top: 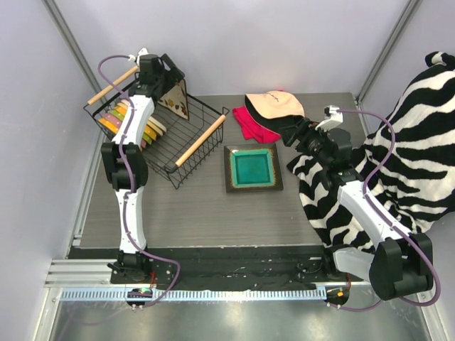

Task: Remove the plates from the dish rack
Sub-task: Unload the plate from the dish rack.

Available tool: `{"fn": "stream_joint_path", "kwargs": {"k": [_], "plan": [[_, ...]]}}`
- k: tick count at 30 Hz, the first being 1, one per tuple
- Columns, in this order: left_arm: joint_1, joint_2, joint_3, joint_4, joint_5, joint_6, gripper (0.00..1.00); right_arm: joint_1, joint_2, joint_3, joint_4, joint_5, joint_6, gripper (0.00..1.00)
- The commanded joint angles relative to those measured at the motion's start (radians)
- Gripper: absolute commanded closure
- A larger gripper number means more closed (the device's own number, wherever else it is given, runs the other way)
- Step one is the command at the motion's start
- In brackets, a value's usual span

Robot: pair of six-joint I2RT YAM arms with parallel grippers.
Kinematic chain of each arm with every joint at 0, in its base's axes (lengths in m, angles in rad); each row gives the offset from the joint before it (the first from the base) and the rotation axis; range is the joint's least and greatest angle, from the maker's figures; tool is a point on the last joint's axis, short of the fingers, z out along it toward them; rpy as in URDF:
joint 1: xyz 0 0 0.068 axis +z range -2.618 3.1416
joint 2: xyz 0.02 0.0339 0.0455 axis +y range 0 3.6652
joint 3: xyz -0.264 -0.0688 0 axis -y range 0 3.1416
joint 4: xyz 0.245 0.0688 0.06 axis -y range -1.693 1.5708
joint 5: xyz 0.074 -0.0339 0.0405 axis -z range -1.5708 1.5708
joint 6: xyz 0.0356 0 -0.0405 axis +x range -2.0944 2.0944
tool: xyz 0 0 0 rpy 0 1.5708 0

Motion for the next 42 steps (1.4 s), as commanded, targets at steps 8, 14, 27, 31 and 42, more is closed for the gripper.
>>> {"fn": "stream_joint_path", "kwargs": {"k": [8,14,27,31,42], "plan": [[0.042,0.026,0.038,0.030,0.071,-0.021,0.32,-0.014,0.045,0.005,0.092,-0.029,0.009,0.25],[0.050,-0.061,-0.083,0.057,0.076,-0.005,0.47,-0.014,0.051,0.005,0.095,-0.027,0.012,0.25],[0.087,-0.293,-0.446,0.194,0.082,-0.041,0.51,-0.015,0.045,-0.004,0.101,-0.026,0.034,0.24],[0.090,-0.293,-0.460,0.197,0.110,-0.045,0.57,-0.015,0.050,-0.005,0.104,-0.027,0.041,0.25],[0.124,-0.316,-0.480,0.206,0.127,-0.015,1.00,-0.017,0.077,-0.001,0.116,-0.038,0.044,0.25]]}}
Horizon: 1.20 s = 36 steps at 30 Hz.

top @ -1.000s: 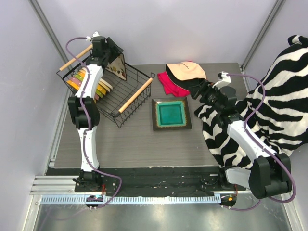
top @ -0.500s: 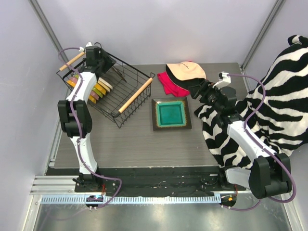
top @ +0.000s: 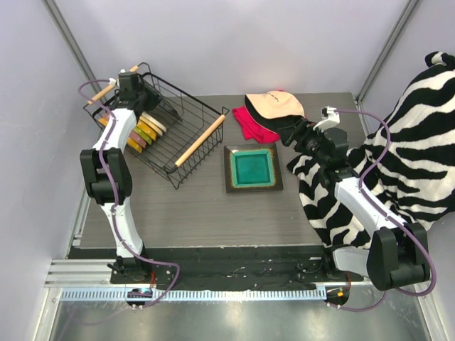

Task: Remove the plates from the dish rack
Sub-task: Unload the plate from the dish rack.

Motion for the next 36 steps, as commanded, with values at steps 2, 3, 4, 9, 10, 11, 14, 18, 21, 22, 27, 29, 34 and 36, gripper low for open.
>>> {"fn": "stream_joint_path", "kwargs": {"k": [2,3,4,9,10,11,14,18,21,22,27,29,34,36], "plan": [[0.006,-0.079,-0.008,0.089,0.013,0.130,1.00,-0.003,0.013,0.009,0.061,-0.013,0.012,0.25],[0.005,-0.085,-0.014,0.103,0.016,0.138,1.00,-0.004,0.016,0.010,0.061,-0.015,0.010,0.25],[0.005,-0.106,-0.024,0.117,0.019,0.150,1.00,-0.004,0.016,0.010,0.061,-0.015,0.010,0.25],[0.005,-0.175,-0.106,0.249,0.071,0.180,1.00,-0.003,0.011,0.010,0.056,-0.013,0.006,0.25],[0.003,-0.183,-0.111,0.255,0.082,0.189,1.00,-0.004,0.010,0.009,0.056,-0.013,0.006,0.25],[0.003,-0.201,-0.120,0.272,0.091,0.192,1.00,-0.003,0.010,0.010,0.054,-0.013,0.006,0.25],[0.006,-0.240,-0.145,0.330,0.111,0.193,1.00,-0.003,0.004,0.010,0.048,-0.015,0.004,0.25],[0.005,-0.292,-0.188,0.417,0.131,0.195,1.00,-0.003,-0.016,0.009,0.038,-0.010,0.000,0.25],[0.003,-0.325,-0.212,0.451,0.151,0.207,1.00,-0.003,-0.030,0.006,0.025,0.002,-0.008,0.25],[0.002,-0.332,-0.221,0.459,0.175,0.213,1.00,-0.003,-0.035,0.007,0.022,0.004,-0.011,0.25],[-0.006,-0.361,-0.243,0.494,0.220,0.244,1.00,-0.003,-0.053,0.006,0.004,0.011,-0.017,0.25],[-0.009,-0.373,-0.246,0.496,0.234,0.244,1.00,-0.003,-0.064,0.006,-0.001,0.011,-0.017,0.25],[-0.015,-0.418,-0.257,0.442,0.229,0.272,1.00,-0.003,-0.087,0.003,-0.013,0.017,-0.023,0.25],[-0.015,-0.460,-0.284,0.431,0.223,0.279,1.00,-0.003,-0.098,0.003,-0.019,0.022,-0.025,0.25]]}}
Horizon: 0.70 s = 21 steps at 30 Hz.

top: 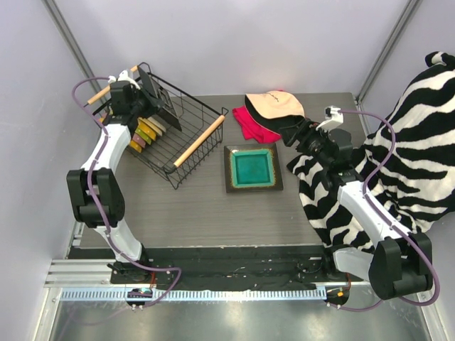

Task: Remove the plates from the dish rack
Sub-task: Unload the plate from the dish rack.

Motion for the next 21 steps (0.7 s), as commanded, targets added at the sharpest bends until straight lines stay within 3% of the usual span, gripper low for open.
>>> {"fn": "stream_joint_path", "kwargs": {"k": [1,21], "plan": [[-0.014,-0.197,-0.001,0.272,0.076,0.054,1.00,-0.003,-0.048,0.002,0.003,0.022,-0.019,0.25],[-0.100,-0.541,-0.167,0.166,0.070,0.201,1.00,-0.003,-0.151,0.015,-0.070,0.036,-0.021,0.25]]}}
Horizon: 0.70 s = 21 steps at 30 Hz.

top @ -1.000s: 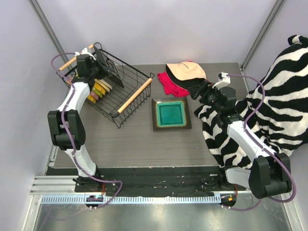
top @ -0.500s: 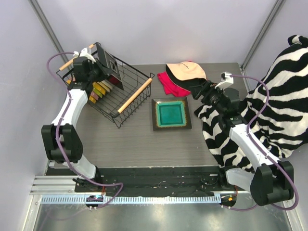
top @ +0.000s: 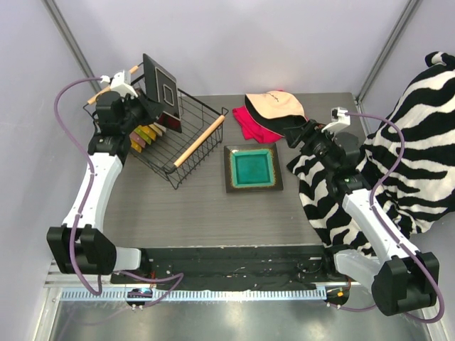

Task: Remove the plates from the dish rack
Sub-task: Unload the plate from the dish rack, then place the plate at the center of the board.

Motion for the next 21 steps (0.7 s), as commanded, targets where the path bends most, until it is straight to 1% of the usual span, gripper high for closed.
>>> {"fn": "stream_joint_path", "kwargs": {"k": [1,8,9,15,20,21], "plan": [[-0.055,-0.139,0.042,0.187,0.009,0.114,1.00,-0.004,-0.037,0.017,0.006,0.015,-0.012,0.25],[-0.244,-0.174,0.111,0.092,-0.129,0.321,1.00,-0.004,-0.041,0.038,-0.016,0.005,0.034,0.25],[-0.285,-0.173,0.120,0.085,-0.138,0.338,1.00,-0.003,-0.043,0.044,-0.019,-0.003,0.042,0.25],[-0.404,-0.132,0.214,0.078,-0.192,0.411,1.00,-0.036,-0.060,0.067,-0.030,-0.089,0.134,0.18],[-0.497,-0.067,0.301,0.066,-0.226,0.481,1.00,-0.093,-0.080,0.060,-0.059,-0.109,0.157,0.17],[-0.529,-0.056,0.323,0.063,-0.230,0.493,1.00,-0.118,-0.081,0.060,-0.063,-0.114,0.163,0.17]]}}
